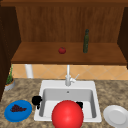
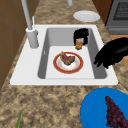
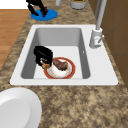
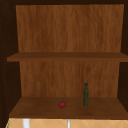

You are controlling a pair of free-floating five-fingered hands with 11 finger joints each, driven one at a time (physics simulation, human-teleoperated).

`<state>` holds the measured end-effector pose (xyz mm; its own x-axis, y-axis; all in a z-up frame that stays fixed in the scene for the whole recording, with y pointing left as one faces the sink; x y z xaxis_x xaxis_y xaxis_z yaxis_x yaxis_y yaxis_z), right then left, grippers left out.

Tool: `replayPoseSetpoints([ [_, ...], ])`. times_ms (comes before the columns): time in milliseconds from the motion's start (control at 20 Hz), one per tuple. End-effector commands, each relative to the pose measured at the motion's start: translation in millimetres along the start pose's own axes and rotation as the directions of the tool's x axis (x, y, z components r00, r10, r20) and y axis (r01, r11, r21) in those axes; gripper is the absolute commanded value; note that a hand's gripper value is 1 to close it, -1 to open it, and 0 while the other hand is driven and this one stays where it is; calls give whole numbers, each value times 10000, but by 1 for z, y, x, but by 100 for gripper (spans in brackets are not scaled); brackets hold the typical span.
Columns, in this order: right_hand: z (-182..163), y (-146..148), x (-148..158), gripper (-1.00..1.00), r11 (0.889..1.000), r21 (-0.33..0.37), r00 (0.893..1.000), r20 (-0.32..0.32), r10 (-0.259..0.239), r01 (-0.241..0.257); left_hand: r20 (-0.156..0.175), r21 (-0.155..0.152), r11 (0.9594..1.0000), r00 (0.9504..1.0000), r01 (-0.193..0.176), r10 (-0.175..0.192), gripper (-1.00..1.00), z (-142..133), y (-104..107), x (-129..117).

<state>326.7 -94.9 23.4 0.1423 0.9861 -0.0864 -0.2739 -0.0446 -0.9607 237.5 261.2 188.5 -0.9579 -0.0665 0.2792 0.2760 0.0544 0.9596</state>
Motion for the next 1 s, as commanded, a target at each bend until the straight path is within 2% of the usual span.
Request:
replayPoseSetpoints([
  [0,-4,19,9,100,9989,16,9938,1009,468,-472,0,0,10000,10000,0,0,0,0,0,0],
  [250,-11,49,18,100,9988,-93,9849,1666,479,-471,0,0,10000,10000,0,0,0,0,0,0],
  [450,-11,59,30,100,9987,-31,9780,2023,514,-518,0,0,10000,10000,0,0,0,0,0,0],
  [650,-10,63,38,100,9956,-624,9758,2030,816,-703,0,0,10000,10000,0,0,0,0,0,0],
  [750,-13,65,43,100,9958,-620,9741,2116,797,-680,0,0,10000,10000,0,0,0,0,0,0],
  [950,-26,61,40,100,9995,-130,9636,2657,311,-286,0,0,10000,10000,0,0,0,0,0,0],
])
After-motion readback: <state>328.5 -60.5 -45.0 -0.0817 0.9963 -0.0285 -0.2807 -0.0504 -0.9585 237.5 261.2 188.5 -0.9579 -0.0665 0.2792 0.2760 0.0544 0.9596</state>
